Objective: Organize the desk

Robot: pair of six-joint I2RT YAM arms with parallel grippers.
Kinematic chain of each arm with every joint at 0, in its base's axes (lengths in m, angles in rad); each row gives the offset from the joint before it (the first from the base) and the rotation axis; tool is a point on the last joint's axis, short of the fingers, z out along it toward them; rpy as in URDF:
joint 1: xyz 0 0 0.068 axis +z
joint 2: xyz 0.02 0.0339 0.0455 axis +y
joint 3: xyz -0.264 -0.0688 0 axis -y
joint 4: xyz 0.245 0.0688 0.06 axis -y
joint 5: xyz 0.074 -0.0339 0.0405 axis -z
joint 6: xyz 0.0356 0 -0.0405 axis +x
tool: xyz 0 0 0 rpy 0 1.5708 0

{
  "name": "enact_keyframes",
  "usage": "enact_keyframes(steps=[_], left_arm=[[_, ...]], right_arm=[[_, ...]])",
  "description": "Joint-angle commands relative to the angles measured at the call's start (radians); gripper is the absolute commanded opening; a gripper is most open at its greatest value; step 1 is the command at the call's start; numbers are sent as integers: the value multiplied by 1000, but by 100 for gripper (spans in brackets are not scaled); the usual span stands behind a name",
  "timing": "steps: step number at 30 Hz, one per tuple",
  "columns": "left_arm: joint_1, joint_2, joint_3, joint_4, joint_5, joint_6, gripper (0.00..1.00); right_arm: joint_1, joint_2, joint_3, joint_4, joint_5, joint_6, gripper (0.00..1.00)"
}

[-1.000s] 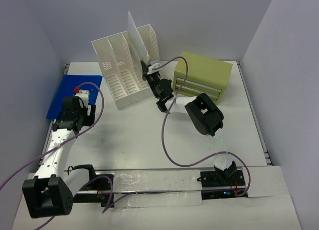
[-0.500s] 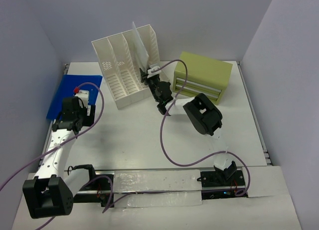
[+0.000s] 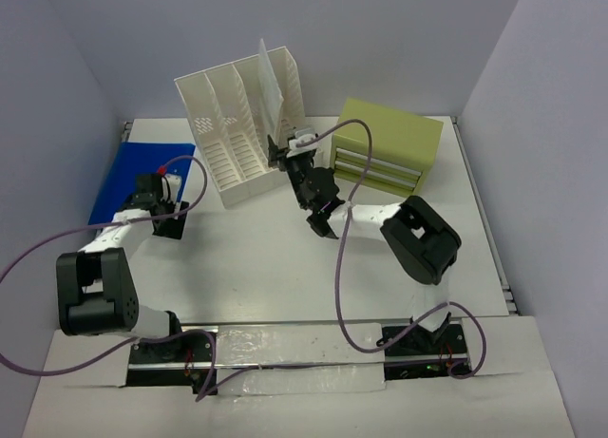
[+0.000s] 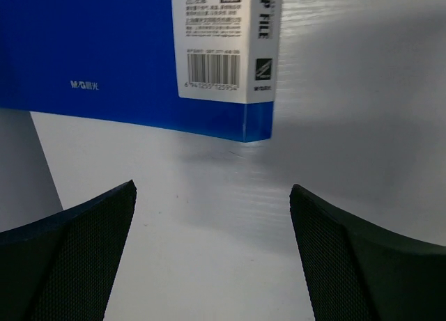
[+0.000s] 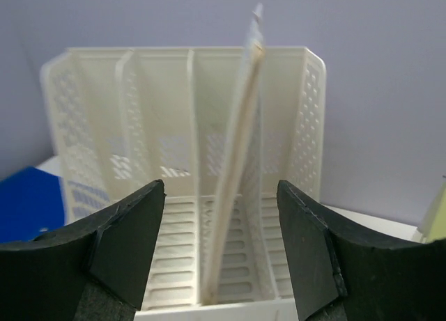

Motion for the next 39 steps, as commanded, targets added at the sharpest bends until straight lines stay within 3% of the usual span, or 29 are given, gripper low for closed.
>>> enact_keyframes(steps=[1, 5, 7, 12, 16, 20, 23, 27, 29, 35, 39], left_arm=[[50, 15, -11, 111, -53, 22, 94], [55, 19, -91, 335, -212, 99, 88], [56, 10, -172, 492, -245, 239, 85], [59, -55, -401, 897, -45, 469, 78], [95, -26, -400, 873, 124, 518, 72], [172, 72, -324, 886, 195, 536, 70], [198, 95, -364, 909, 263, 652, 69], [199, 82, -558, 1231, 364, 855, 72], [200, 55, -556, 1215, 405, 856, 71], [207, -15, -488, 940, 546, 936, 70], [207, -2, -404, 822, 596, 906, 70]], right_arm=[[87, -86, -78, 35, 79, -76, 73], [178, -115, -120, 36, 73, -161, 75], [215, -131, -138, 33, 89, -230, 76], [276, -219, -209, -31, 144, -225, 77], [275, -310, -301, -93, 109, -147, 77], [275, -377, -400, -85, 114, -67, 77], [277, -385, -479, -12, 93, -44, 78], [275, -361, -527, 69, 115, -48, 80], [276, -355, -543, 78, 113, -42, 81], [276, -377, -609, 149, 115, -23, 81], [275, -388, -639, 196, 156, -13, 82]])
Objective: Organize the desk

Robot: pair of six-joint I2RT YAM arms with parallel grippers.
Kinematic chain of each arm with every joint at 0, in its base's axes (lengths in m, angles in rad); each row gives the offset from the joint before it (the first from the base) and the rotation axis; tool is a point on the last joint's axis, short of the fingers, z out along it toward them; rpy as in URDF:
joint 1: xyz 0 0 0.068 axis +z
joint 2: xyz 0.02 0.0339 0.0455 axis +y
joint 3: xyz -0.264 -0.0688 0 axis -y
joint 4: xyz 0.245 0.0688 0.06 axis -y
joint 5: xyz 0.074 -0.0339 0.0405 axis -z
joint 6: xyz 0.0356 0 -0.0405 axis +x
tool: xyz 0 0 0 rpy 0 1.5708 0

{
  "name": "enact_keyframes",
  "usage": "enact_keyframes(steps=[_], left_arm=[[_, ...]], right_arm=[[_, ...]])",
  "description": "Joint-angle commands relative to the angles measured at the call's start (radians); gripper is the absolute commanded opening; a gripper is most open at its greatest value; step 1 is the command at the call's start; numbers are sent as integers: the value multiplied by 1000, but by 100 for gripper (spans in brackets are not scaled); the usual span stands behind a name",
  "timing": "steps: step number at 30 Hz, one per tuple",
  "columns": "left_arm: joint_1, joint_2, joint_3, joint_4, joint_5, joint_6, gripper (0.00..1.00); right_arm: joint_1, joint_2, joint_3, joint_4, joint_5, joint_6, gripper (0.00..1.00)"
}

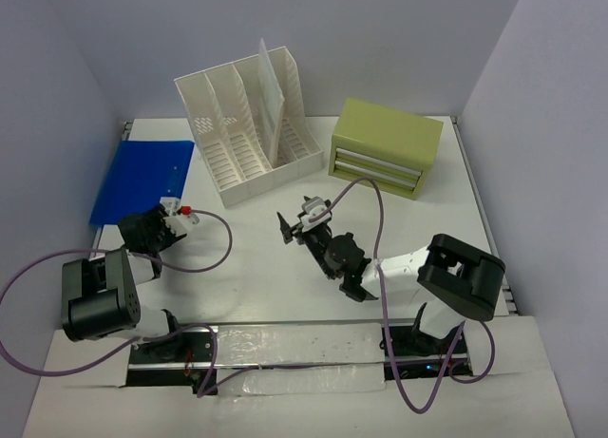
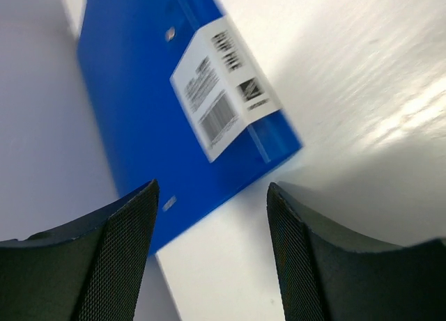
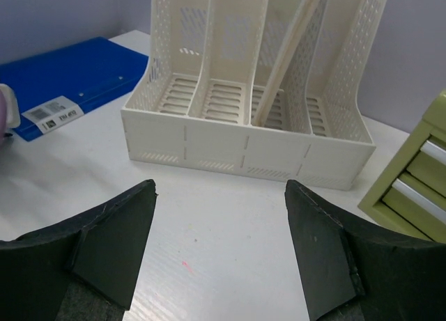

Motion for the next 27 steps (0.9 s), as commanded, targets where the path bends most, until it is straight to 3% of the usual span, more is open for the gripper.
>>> enact_keyframes(steps=[1, 6, 13, 23, 27], left_arm=[[8, 4, 101, -153, 141, 28, 70], [10, 67, 90, -47, 106, 27, 71], [12, 97, 111, -27, 104, 31, 71], [1, 211, 9, 492, 9, -112, 71], [1, 280, 41, 536, 8, -159, 72]], right_arm=[[-3, -38, -37, 135, 57, 32, 82], [-2, -39, -57, 148, 93, 67, 82], [-3, -38, -66, 164, 100, 70, 83], [-3, -14, -62, 171, 96, 67, 84], [-3, -14, -64, 169, 100, 59, 84]])
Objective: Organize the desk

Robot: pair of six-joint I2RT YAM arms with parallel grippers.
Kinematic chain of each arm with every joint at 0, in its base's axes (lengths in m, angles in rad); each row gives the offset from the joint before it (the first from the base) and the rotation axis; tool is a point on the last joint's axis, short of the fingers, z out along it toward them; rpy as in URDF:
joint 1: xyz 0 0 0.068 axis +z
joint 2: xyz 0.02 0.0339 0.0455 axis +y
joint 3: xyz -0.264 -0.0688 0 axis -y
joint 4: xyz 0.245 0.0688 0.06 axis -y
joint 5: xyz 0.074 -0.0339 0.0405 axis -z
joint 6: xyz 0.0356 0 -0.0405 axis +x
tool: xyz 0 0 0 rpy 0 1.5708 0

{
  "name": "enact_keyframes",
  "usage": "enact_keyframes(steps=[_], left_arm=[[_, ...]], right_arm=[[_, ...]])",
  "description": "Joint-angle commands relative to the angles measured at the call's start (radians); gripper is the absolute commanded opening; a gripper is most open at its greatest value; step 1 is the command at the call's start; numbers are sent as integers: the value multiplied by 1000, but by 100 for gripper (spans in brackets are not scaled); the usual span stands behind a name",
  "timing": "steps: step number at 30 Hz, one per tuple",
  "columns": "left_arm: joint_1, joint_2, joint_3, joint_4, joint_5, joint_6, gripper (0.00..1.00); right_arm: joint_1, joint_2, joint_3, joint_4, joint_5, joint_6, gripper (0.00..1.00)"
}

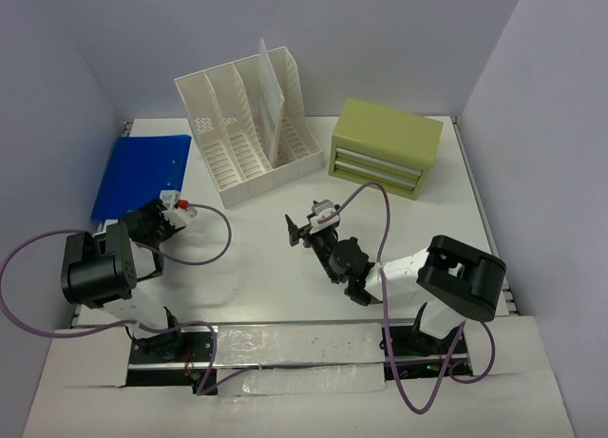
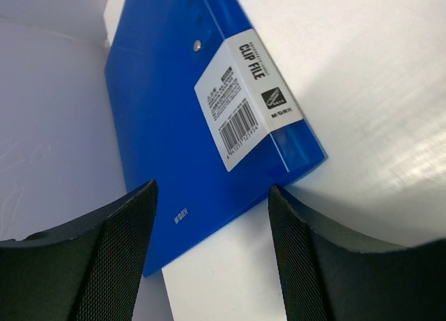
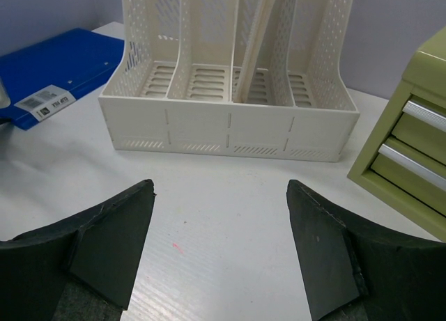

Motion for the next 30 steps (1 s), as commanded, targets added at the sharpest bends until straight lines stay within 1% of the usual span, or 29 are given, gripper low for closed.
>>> enact_keyframes(steps=[1, 4, 7, 11, 13, 17, 21, 24, 27, 30], left_arm=[[-4, 91, 38, 237, 8, -104, 72], [-11, 138, 68, 300, 1, -147, 72], [-10, 146, 98, 331, 7, -198, 72], [-11, 136, 152, 231, 64, -212, 72], [-11, 149, 188, 213, 82, -226, 72], [-10, 219, 277, 183, 46, -220, 72], [-4, 275, 331, 183, 27, -223, 73], [-4, 284, 381, 130, 48, -258, 72], [-4, 288, 411, 85, 76, -250, 71], [-2, 316, 441, 80, 53, -236, 71]], right_arm=[[-3, -11, -4, 133, 31, -2, 84], [-3, -17, -5, 122, 35, -10, 84], [-2, -25, -3, 104, 41, -10, 84], [-2, -26, 1, 93, 48, -16, 84], [0, -22, 8, 86, 51, -23, 84], [6, -28, 16, 62, 56, -40, 84], [10, -31, 21, 49, 66, -56, 84], [10, -23, 33, 36, 69, -59, 85], [16, -17, 41, 28, 76, -64, 85], [23, -11, 47, 26, 89, -77, 85]])
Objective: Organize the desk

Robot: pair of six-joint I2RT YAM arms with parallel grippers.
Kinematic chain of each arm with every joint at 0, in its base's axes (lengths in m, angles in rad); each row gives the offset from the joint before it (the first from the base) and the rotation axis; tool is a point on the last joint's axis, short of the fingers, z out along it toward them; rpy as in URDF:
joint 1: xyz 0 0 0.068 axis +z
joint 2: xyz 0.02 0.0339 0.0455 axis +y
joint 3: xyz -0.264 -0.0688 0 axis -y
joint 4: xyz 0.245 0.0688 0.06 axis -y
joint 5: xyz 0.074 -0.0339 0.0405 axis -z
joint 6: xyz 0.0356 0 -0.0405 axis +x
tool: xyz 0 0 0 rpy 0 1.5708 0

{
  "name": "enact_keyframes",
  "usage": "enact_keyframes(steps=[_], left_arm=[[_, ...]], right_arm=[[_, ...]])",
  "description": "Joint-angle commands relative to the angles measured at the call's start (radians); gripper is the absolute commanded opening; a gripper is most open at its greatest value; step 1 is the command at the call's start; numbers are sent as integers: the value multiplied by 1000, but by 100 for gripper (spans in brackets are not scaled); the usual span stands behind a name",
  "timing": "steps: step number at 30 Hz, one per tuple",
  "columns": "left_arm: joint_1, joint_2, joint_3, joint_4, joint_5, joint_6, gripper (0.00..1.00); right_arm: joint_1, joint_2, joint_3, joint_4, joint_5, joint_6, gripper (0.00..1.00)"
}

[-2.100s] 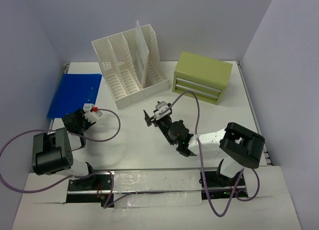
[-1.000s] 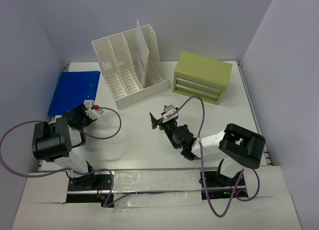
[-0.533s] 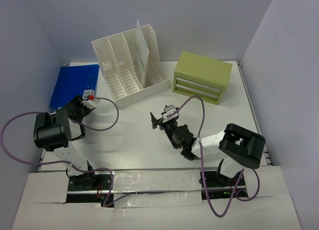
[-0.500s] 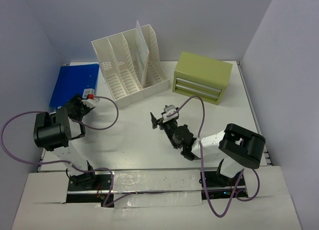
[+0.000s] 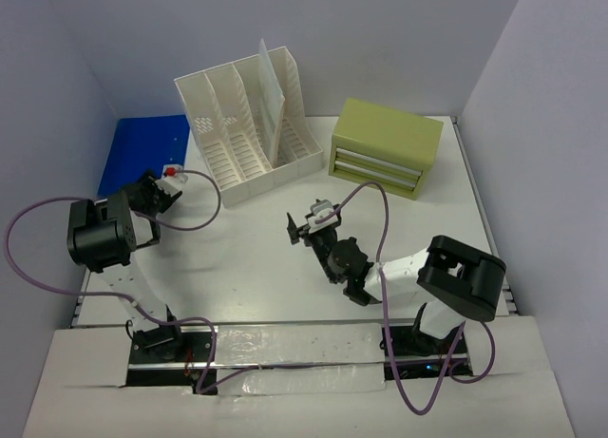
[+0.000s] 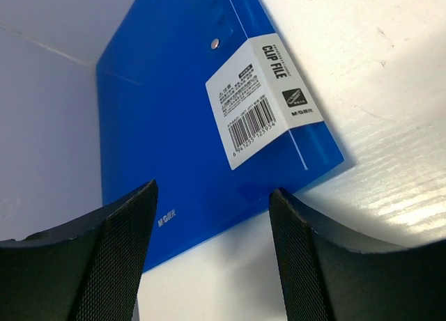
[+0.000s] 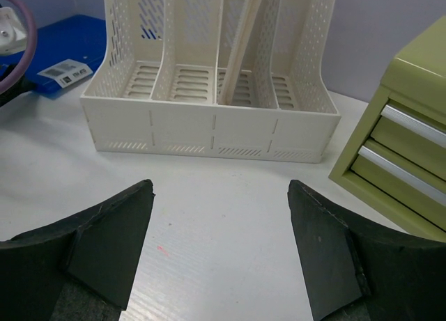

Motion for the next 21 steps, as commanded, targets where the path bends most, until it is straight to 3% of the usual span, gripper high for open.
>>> enact_keyframes(steps=[1, 9, 18, 21], left_arm=[[5, 40, 112, 70, -5, -27, 71], [5, 71, 238, 25, -83, -143, 72], [5, 134, 363, -120, -53, -80, 70], [0, 162, 409, -198, -49, -66, 46]], right_arm=[[17, -9, 41, 27, 45, -26, 85], [25, 12, 68, 8, 54, -43, 85], [41, 57, 106, -1, 68, -67, 86], [45, 61, 112, -6, 78, -84, 86]])
